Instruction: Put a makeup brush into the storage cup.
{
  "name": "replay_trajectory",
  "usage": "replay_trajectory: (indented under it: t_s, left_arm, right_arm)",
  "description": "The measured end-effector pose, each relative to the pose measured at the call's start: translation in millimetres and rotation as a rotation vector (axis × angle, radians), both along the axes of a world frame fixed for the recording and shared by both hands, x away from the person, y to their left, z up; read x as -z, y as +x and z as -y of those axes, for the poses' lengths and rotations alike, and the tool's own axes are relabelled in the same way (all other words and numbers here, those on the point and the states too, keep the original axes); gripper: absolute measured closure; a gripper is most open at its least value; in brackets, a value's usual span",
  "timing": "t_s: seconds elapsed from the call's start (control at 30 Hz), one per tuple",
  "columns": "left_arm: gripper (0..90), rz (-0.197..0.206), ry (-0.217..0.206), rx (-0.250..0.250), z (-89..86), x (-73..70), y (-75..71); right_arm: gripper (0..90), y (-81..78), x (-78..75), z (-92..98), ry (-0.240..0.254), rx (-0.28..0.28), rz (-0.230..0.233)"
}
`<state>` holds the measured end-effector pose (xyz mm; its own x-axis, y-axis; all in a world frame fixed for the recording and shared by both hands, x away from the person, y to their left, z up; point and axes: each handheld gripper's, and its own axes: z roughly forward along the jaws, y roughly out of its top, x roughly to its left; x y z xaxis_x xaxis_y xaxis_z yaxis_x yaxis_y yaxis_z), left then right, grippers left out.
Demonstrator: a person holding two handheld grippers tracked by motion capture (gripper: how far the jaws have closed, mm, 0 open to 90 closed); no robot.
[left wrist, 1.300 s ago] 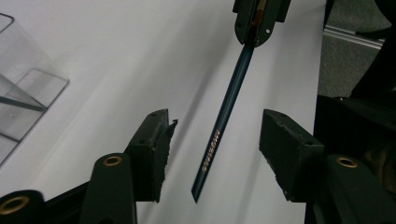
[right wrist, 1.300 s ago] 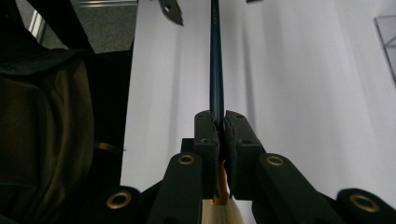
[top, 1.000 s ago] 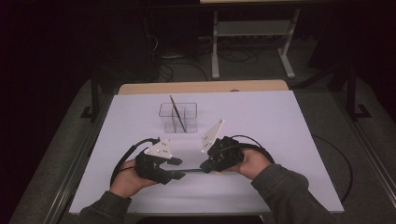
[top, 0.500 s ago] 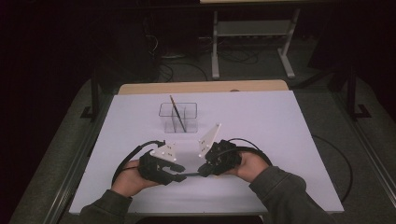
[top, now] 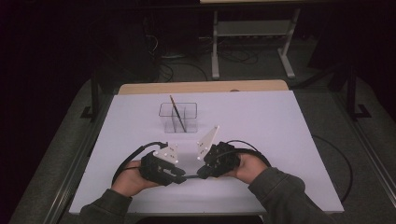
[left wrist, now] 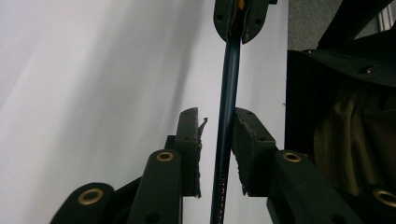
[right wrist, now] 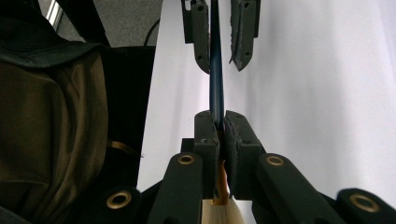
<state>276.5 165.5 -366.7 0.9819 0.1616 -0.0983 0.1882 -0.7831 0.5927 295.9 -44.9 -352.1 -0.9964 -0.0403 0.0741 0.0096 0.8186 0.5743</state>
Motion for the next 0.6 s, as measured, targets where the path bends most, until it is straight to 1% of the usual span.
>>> replay_trajectory:
  t_s: [0.17,0.33,0.43,0.47,0.6]
  left_arm:
    - [74.7,-0.007,0.010,0.008,0.5,0.3,0.4]
    - [77.3,-0.016,0.017,0.017,1.4,0.7,1.0]
    - [79.3,-0.030,0.018,0.021,2.0,1.3,0.8]
    - [80.9,-0.031,0.019,0.024,2.4,1.6,0.6]
    - [82.2,-0.033,0.025,0.035,3.3,2.5,0.4]
  right_arm:
    - [83.2,-0.1,0.2,-0.8,0.000,-0.001,-0.005]
    - [83.2,-0.8,-0.3,-1.4,-0.004,-0.004,0.001]
    - [83.2,-0.9,-0.5,-1.2,-0.002,-0.006,0.003]
    - [83.2,-1.0,-0.4,-1.2,-0.002,-0.007,0.004]
    - [83.2,-1.2,0.0,-1.6,-0.007,-0.011,0.003]
